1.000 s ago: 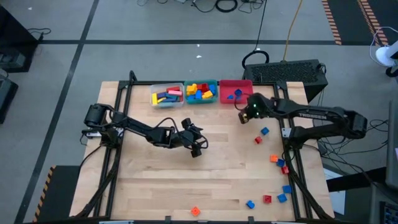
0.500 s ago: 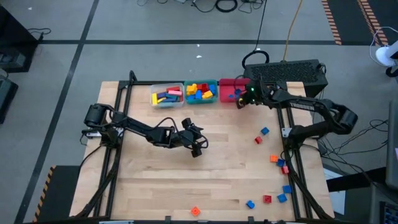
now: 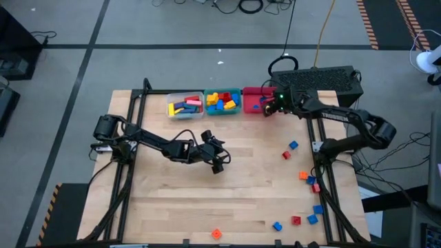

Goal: Sort blocks by size
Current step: Put the red 4 stud game piece into the red bin

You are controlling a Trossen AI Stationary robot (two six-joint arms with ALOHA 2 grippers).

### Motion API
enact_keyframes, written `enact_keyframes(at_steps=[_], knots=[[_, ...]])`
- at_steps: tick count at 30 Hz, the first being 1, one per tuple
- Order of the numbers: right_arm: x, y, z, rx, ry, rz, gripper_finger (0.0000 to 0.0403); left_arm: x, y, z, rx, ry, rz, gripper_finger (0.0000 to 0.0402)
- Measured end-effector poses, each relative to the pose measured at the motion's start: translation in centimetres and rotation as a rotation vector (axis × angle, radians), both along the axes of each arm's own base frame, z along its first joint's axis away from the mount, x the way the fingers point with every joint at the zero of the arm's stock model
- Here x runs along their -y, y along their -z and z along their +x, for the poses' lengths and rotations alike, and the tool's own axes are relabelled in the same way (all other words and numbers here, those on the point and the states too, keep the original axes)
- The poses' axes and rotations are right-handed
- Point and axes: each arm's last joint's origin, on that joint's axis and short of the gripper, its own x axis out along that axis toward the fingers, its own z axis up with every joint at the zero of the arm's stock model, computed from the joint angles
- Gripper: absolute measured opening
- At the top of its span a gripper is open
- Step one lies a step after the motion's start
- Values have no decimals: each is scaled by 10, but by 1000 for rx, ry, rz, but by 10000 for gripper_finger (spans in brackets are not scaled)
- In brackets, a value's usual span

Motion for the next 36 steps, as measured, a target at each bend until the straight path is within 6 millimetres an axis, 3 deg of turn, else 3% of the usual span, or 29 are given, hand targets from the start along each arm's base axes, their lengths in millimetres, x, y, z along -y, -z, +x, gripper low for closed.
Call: enact_keyframes(at_steps=[6, 14, 23, 36], knots=[[-18, -9, -14, -53, -7, 73, 186, 0, 0, 0, -1, 0, 0, 276], [-58, -11, -30, -214, -72, 233, 185, 0, 0, 0, -1, 0, -1, 277], [-107, -12, -29, -267, -232, 405, 169, 0, 0, 0, 7, -13, -20, 276], [-164, 0, -26, -288, -228, 496, 169, 0, 0, 0, 6, -14, -21, 276]])
